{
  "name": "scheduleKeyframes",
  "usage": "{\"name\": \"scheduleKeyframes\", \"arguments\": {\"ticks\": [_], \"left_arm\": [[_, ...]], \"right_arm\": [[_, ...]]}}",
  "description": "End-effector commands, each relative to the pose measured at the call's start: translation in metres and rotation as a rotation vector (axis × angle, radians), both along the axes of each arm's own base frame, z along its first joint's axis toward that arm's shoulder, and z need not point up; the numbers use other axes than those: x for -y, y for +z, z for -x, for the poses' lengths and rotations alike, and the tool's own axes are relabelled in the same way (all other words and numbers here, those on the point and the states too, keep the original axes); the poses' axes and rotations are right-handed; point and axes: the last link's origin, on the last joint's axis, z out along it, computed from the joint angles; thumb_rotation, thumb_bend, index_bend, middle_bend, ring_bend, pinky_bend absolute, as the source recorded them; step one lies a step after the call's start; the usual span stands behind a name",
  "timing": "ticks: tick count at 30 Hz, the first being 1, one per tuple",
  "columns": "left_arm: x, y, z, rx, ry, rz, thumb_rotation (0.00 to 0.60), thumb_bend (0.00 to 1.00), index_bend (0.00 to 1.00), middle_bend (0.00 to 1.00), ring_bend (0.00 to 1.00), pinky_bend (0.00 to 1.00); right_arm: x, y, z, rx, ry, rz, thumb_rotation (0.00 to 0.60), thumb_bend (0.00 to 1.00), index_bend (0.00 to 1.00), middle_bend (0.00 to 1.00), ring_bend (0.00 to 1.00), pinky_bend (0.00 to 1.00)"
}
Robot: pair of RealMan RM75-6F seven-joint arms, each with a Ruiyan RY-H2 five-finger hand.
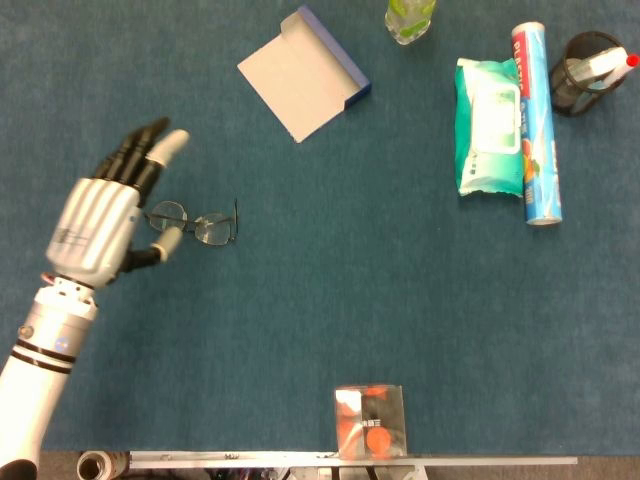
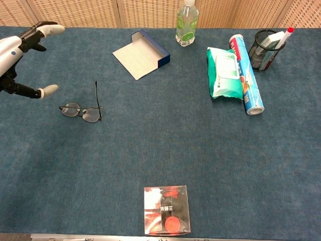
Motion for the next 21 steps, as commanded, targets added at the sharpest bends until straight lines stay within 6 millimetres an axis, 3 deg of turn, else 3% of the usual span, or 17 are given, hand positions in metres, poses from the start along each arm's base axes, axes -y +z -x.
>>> {"name": "scheduleKeyframes", "arguments": {"ticks": [1,9,21], "left_arm": [[-0.002,-0.002,-0.012,0.014,-0.028,0.033,0.6,0.25,0.0,0.0,0.0,0.16],[-0.003,-0.015,-0.033,0.005,-0.053,0.067,0.6,0.24,0.0,0.0,0.0,0.08],[-0.007,-0.035,-0.062,-0.004,-0.102,0.095,0.6,0.2,0.0,0.0,0.0,0.06]], "right_arm": [[0.0,0.001,0.0,0.001,-0.001,0.003,0.6,0.25,0.63,0.5,0.38,0.39],[0.0,0.003,0.001,0.006,0.0,0.004,0.6,0.25,0.63,0.5,0.38,0.39],[0.001,0.005,0.001,0.012,-0.002,0.009,0.6,0.25,0.63,0.5,0.38,0.39]]}}
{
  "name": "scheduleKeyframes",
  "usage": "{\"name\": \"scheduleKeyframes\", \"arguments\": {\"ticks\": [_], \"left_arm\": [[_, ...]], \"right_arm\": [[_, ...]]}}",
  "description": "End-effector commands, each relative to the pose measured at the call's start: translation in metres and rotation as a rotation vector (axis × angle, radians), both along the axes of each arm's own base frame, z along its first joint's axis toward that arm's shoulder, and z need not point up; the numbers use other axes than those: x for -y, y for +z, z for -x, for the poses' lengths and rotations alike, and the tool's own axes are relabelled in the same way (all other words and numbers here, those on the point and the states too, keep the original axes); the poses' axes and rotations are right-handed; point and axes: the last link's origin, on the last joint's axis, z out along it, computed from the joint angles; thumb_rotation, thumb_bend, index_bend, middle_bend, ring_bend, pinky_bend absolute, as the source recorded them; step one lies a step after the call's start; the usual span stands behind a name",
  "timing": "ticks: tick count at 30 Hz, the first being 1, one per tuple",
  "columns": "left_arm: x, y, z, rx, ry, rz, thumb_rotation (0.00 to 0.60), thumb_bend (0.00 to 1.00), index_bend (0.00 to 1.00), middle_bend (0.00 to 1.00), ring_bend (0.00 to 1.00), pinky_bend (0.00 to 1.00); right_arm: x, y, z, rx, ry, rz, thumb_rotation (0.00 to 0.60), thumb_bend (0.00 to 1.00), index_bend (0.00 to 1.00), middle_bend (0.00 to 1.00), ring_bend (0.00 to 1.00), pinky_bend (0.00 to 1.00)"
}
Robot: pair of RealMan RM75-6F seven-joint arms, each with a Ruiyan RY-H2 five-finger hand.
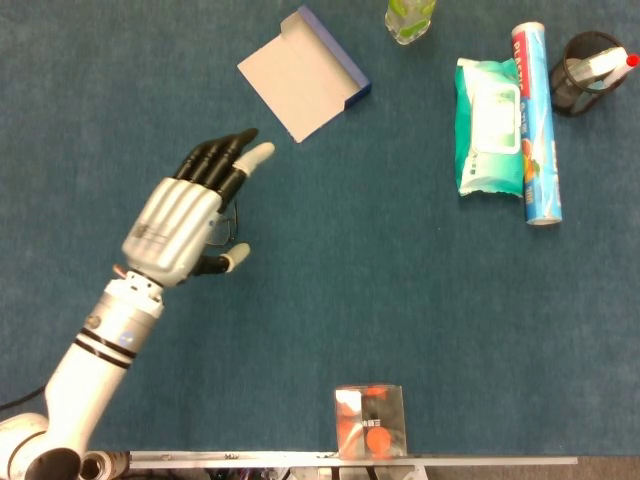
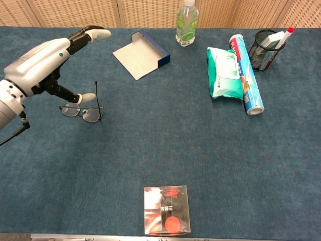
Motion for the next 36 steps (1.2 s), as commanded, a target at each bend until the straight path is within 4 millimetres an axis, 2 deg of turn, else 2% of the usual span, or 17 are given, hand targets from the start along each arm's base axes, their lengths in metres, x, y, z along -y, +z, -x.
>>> {"name": "scheduleKeyframes", "arguments": {"ticks": [1,13,22,36], "left_arm": [[-0.002,-0.006,-0.008,-0.002,-0.011,0.006,0.6,0.19,0.0,0.0,0.0,0.06],[-0.018,-0.024,-0.02,-0.034,-0.007,-0.024,0.6,0.19,0.0,0.0,0.0,0.06],[-0.031,-0.038,-0.015,-0.066,0.024,-0.04,0.6,0.19,0.0,0.0,0.0,0.06],[-0.045,-0.039,0.005,-0.103,0.061,-0.082,0.6,0.19,0.0,0.0,0.0,0.06]], "right_arm": [[0.0,0.0,0.0,0.0,-0.001,0.0,0.6,0.25,0.63,0.5,0.38,0.39],[0.001,0.0,0.0,0.001,-0.002,-0.008,0.6,0.25,0.63,0.5,0.38,0.39],[0.002,-0.001,0.0,0.0,-0.001,-0.012,0.6,0.25,0.63,0.5,0.38,0.39],[0.002,-0.001,-0.001,-0.003,-0.002,-0.012,0.6,0.25,0.63,0.5,0.38,0.39]]}}
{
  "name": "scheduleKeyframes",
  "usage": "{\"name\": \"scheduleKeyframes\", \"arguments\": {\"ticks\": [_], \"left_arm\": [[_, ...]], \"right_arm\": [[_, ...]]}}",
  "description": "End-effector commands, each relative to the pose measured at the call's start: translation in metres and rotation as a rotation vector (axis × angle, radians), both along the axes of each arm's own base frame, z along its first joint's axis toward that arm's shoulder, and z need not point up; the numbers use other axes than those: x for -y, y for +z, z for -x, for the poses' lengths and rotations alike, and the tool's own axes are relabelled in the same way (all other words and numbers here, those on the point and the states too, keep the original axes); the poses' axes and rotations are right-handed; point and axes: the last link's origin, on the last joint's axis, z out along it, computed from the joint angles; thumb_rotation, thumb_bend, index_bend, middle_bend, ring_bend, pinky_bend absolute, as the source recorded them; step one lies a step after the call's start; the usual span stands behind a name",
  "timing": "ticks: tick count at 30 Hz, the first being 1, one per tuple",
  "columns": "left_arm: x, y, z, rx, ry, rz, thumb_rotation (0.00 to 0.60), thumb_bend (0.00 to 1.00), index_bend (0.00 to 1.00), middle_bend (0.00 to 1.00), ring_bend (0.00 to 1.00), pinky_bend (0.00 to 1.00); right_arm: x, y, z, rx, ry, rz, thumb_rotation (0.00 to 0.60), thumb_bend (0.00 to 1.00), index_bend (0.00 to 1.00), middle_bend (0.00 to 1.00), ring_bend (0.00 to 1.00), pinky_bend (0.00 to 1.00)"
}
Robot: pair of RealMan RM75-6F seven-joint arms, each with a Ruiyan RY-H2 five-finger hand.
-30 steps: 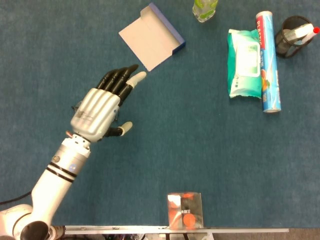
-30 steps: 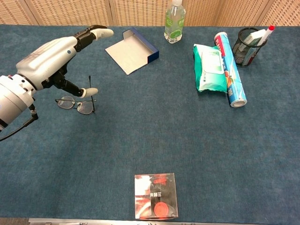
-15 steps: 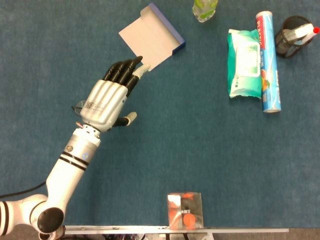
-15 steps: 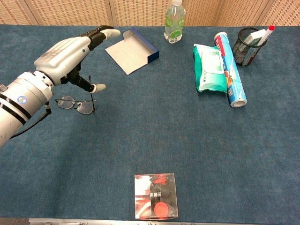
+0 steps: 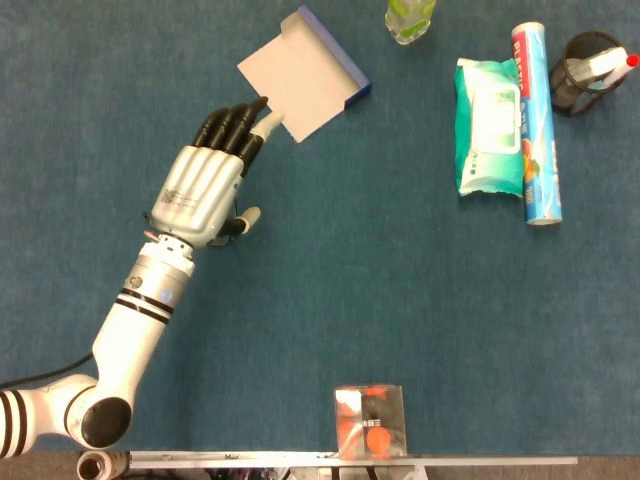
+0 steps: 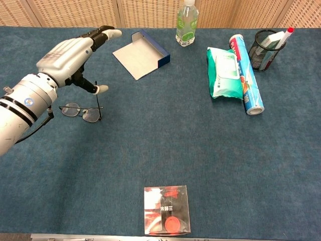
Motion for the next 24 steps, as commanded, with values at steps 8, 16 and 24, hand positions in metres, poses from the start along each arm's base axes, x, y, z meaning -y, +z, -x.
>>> {"name": "scheduleKeyframes", "arguments": {"ticks": [8,16,24], "left_arm": [[-0.004,0.001,0.019,-0.011,0.034,-0.008,0.6,0.19,0.0,0.0,0.0,0.06],[-0.009,0.005,0.037,-0.012,0.067,-0.018,0.6,0.19,0.0,0.0,0.0,0.06],[-0.016,0.009,0.057,-0.02,0.096,-0.029,0.6,0.19,0.0,0.0,0.0,0.06]], "right_arm": [[0.0,-0.001,-0.001,-0.004,0.0,0.001,0.6,0.25,0.63,0.5,0.38,0.39],[0.0,-0.001,-0.001,-0.005,0.001,0.002,0.6,0.25,0.63,0.5,0.38,0.39],[0.0,-0.002,-0.002,-0.006,0.004,0.001,0.6,0.25,0.63,0.5,0.38,0.39]]}}
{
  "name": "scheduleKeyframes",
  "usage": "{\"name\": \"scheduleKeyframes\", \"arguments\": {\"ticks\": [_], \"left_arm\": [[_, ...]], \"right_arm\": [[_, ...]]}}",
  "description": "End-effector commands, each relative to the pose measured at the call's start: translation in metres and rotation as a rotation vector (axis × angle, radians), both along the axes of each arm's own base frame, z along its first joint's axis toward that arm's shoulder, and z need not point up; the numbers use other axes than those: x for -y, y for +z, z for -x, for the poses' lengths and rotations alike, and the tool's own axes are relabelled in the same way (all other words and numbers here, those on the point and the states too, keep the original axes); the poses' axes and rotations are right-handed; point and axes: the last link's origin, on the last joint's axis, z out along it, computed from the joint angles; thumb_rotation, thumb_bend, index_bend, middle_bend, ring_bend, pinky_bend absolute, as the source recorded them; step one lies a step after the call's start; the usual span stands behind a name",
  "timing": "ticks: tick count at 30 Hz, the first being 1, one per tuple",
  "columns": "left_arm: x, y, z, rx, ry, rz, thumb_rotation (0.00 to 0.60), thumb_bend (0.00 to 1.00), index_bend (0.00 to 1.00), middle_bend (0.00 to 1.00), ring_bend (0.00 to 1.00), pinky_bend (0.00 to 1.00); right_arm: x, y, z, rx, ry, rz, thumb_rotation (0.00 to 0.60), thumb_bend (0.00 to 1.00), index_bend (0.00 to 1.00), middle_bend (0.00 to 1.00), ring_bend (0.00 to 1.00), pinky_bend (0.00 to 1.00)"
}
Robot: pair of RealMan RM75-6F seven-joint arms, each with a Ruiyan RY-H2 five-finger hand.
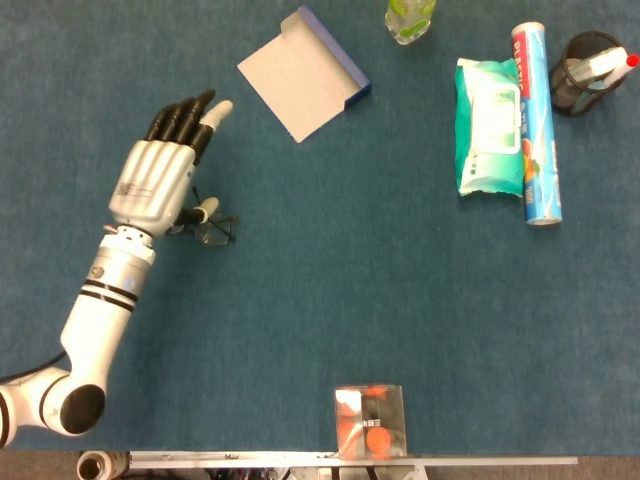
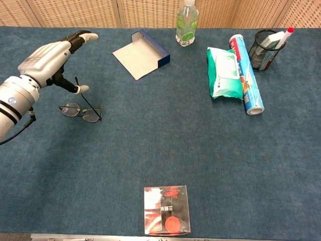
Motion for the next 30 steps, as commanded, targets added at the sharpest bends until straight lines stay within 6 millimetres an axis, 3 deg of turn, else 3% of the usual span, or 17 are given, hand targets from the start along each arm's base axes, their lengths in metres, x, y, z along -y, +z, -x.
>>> {"name": "scheduleKeyframes", "arguments": {"ticks": [1,9,30], "left_arm": [[-0.003,0.001,0.01,-0.007,0.014,-0.004,0.6,0.19,0.0,0.0,0.0,0.06],[-0.01,0.001,0.028,-0.038,0.017,-0.026,0.6,0.19,0.0,0.0,0.0,0.06],[-0.009,-0.019,0.051,-0.133,-0.055,-0.083,0.6,0.19,0.0,0.0,0.0,0.06]], "right_arm": [[0.0,0.0,0.0,0.0,0.001,0.0,0.6,0.25,0.63,0.5,0.38,0.39],[0.0,-0.001,-0.001,-0.004,0.0,-0.004,0.6,0.25,0.63,0.5,0.38,0.39],[0.001,-0.001,-0.001,-0.004,-0.004,-0.006,0.6,0.25,0.63,0.5,0.38,0.39]]}}
